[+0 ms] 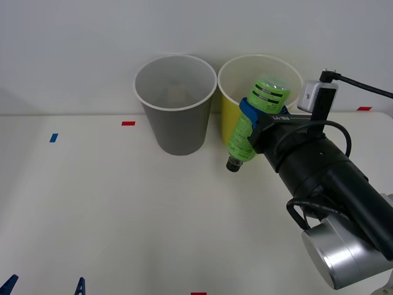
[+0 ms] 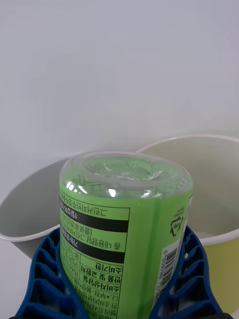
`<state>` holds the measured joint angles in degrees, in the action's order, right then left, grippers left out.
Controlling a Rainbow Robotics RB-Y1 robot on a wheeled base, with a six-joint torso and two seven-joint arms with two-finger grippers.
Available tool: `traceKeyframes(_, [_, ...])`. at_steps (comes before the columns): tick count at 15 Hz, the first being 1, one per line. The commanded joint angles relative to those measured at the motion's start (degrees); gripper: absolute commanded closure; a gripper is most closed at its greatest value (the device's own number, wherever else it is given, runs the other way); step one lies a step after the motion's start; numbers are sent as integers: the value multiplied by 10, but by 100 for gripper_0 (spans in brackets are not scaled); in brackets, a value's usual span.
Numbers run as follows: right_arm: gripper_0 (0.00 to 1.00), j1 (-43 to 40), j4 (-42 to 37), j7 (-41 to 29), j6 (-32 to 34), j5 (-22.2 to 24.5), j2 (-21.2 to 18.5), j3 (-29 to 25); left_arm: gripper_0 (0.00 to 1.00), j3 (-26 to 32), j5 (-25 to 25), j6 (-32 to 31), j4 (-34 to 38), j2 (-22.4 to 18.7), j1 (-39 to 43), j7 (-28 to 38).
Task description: Put cans in the gray bin and PET bottles in the light green bin.
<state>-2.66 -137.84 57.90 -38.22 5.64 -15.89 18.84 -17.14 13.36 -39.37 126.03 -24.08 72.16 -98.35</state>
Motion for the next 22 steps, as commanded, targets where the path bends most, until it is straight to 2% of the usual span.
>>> traceKeyframes(1, [100, -28, -1, 17, 44, 48, 5, 0, 0, 0, 0, 0, 0, 0, 0, 0])
traceKeyframes(3, [100, -45, -1, 21, 78, 112, 6, 8, 0, 0, 0, 0, 0, 0, 0, 0])
traceKeyframes(4, [100, -45, -1, 21, 91, 121, 13, 4, 0, 0, 0, 0, 0, 0, 0, 0])
traceKeyframes(8, [100, -43, -29, 26, 105, 135, 55, -13, 0, 0, 0, 0, 0, 0, 0, 0])
traceKeyframes(11, [100, -16, -30, 30, 105, 137, 72, -31, 0, 0, 0, 0, 0, 0, 0, 0])
traceKeyframes(12, [100, -2, -30, 32, 102, 152, 78, -39, 0, 0, 0, 0, 0, 0, 0, 0])
traceKeyframes(14, [100, 26, -27, 37, 72, 155, 92, -51, 0, 0, 0, 0, 0, 0, 0, 0])
traceKeyframes(17, [100, 76, -27, 49, 16, 185, 115, -64, 0, 0, 0, 0, 0, 0, 0, 0])
traceKeyframes(19, [100, 106, -28, 57, -35, 163, 130, -85, 0, 0, 0, 0, 0, 0, 0, 0])
traceKeyframes(22, [100, 157, -23, 70, -101, 160, 131, -105, 0, 0, 0, 0, 0, 0, 0, 0])
